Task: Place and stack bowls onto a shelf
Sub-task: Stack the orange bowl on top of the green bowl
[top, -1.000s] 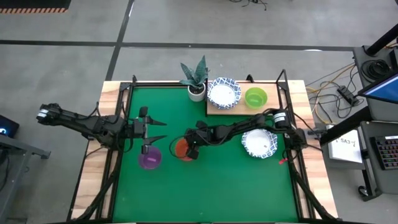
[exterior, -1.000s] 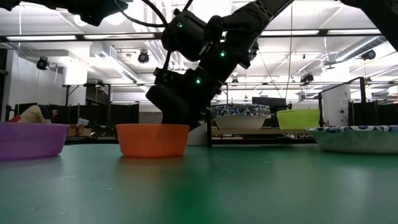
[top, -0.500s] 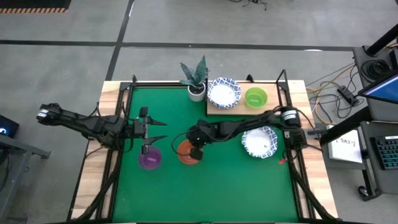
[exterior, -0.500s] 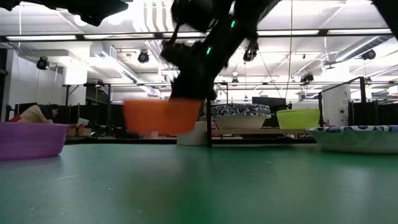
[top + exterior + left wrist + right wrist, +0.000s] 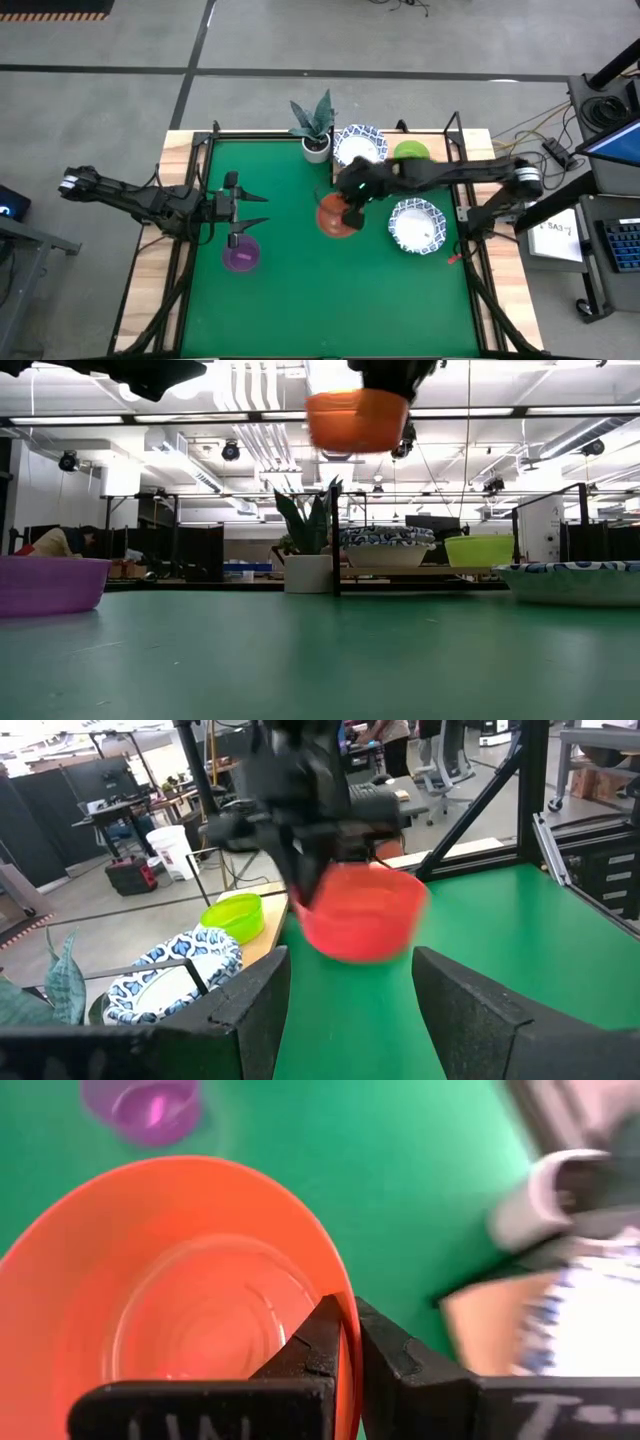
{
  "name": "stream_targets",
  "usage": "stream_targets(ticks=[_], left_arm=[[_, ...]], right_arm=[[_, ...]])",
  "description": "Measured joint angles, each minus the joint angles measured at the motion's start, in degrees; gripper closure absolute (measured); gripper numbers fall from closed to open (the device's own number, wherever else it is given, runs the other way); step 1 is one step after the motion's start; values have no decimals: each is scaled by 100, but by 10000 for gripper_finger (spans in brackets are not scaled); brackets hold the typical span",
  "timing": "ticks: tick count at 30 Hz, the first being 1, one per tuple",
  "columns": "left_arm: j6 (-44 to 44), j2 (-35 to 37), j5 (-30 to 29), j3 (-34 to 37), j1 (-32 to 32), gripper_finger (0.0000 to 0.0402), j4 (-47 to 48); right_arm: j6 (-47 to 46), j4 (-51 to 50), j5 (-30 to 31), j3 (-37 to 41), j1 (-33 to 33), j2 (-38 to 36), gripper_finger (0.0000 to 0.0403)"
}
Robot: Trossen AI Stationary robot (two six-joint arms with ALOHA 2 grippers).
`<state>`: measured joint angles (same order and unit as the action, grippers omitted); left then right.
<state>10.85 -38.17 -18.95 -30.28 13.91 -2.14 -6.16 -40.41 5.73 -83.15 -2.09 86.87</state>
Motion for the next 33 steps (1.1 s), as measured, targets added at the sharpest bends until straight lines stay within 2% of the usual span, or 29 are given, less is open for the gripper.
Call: stream_targets(ticks=[6, 10, 19, 25, 28, 33], left_arm=[[-2, 0, 1, 0, 0, 208, -1], [-2, 0, 1, 0, 0, 208, -1], [-2, 0, 1, 0, -2, 208, -1], [-2, 0, 1, 0, -2, 208, -1], [-2, 0, 1, 0, -2, 208, -1], [0, 0, 1, 0, -2, 208, -1]], right_arm=[[-51, -477, 444, 101, -561, -832, 394], [-247, -591, 648, 439, -1147, -1259, 394], [-1275, -596, 639, 1699, -3003, -2156, 394], [-1741, -547, 635, 2677, -4247, -2416, 394], [-1787, -275, 634, 3024, -4521, -2488, 394], [-1710, -61, 671, 3213, -4598, -2487, 394]])
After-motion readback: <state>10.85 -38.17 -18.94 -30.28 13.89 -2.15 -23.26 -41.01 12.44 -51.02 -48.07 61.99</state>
